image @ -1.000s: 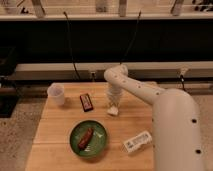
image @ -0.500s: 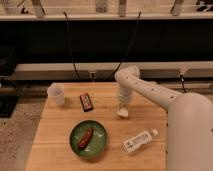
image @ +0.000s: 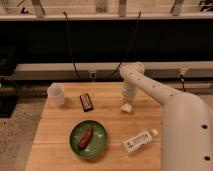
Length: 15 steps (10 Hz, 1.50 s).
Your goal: Wipe the white sponge on the table
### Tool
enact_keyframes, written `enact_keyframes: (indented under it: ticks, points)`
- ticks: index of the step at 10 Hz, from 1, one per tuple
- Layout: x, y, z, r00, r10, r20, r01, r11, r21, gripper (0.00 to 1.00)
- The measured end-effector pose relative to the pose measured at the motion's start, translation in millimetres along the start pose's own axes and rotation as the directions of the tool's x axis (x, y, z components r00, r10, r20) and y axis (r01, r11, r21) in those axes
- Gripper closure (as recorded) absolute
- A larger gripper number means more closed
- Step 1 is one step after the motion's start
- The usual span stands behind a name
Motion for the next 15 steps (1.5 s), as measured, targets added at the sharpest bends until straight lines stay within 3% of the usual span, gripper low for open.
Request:
enact_keyframes:
  ticks: [3, 7, 11, 15]
  points:
    - [14.2, -12.2, 1.2, 1.000, -0.001, -0.008, 0.002, 1.000, 0.013, 1.00]
    - [10.6, -49.7, 2.7, 0.999, -0.050, -0.007, 0.051, 0.998, 0.048, 1.00]
    - [-8.8, -78.9, 0.8, 0.990, -0.144, -0.005, 0.144, 0.987, 0.075, 1.00]
    - [-36.3, -81.1, -7.4, 0.974, -0.228, -0.007, 0.227, 0.970, 0.081, 1.00]
